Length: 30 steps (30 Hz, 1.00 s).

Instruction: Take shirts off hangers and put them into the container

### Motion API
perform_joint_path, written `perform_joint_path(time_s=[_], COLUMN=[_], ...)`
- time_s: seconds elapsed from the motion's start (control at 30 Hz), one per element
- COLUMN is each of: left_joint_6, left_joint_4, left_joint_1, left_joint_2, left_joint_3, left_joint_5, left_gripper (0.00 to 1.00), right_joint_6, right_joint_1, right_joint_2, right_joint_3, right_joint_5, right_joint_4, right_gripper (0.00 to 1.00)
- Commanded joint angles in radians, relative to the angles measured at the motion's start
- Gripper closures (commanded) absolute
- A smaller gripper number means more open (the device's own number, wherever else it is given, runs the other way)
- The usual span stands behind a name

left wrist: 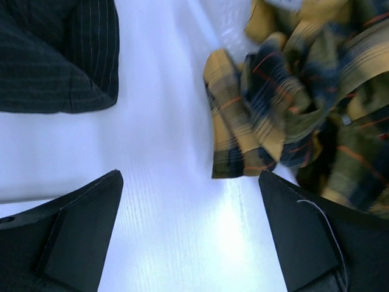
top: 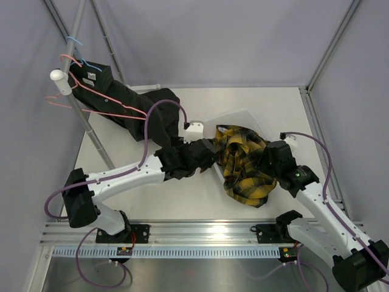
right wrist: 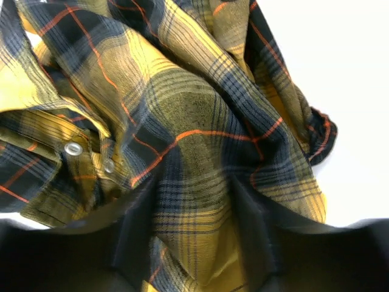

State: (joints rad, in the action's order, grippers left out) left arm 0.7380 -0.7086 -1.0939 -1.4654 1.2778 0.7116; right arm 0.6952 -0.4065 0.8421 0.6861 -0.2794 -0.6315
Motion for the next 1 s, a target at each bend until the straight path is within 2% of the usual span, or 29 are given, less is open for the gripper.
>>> perform_joint_path(time_s=[0.0, 0.03, 0.07, 0.1, 0.13, 0.17, 0.3, 0.5, 0.63, 0.97], left_joint_6=[0.043, 0.056, 0.061, 0.069, 0.077, 0.084, 0.119, 0.13, 0.123, 0.123], left_joint_4=[0.11, 0.11, 0.113, 0.123, 0.127, 0.135, 0.15, 0.181, 0.181, 0.243], left_joint_1=[0.008, 0.008, 0.008, 0.008, 0.008, 0.008, 0.009, 0.028, 0.034, 0.06], left_joint_2=[-0.015, -0.019, -0.027, -0.029, -0.027, -0.026, -0.001, 0.059, 0.111, 0.203], left_joint_3=[-0.044, -0.057, -0.063, -0.072, -0.081, -0.098, -0.147, -0.228, -0.259, -0.343], left_joint_5=[-0.063, -0.064, -0.066, -0.069, -0.069, -0.064, -0.051, -0.054, -0.055, -0.099], left_gripper=[0.01, 0.01, 0.01, 0.01, 0.01, 0.01, 0.01, 0.01, 0.01, 0.01], right_joint_6=[-0.025, -0.028, -0.033, -0.042, -0.049, -0.056, -0.123, -0.241, -0.295, -0.315], right_joint_1=[0.001, 0.001, 0.0, 0.0, -0.002, -0.002, 0.0, -0.002, 0.0, 0.0], right_joint_2=[0.002, 0.005, 0.009, 0.011, 0.017, 0.02, 0.046, 0.169, 0.343, 0.724], right_joint_3=[0.042, 0.058, 0.064, 0.07, 0.087, 0.099, 0.168, 0.412, 0.602, 0.713], right_joint_5=[-0.02, -0.011, 0.003, 0.011, 0.017, 0.026, 0.062, 0.075, 0.072, 0.068], right_joint_4=[0.069, 0.064, 0.065, 0.069, 0.07, 0.07, 0.088, 0.101, 0.101, 0.194], right_gripper=[0.55, 0.62, 0.8, 0.89, 0.97, 1.0, 1.0, 1.0, 1.0, 1.0])
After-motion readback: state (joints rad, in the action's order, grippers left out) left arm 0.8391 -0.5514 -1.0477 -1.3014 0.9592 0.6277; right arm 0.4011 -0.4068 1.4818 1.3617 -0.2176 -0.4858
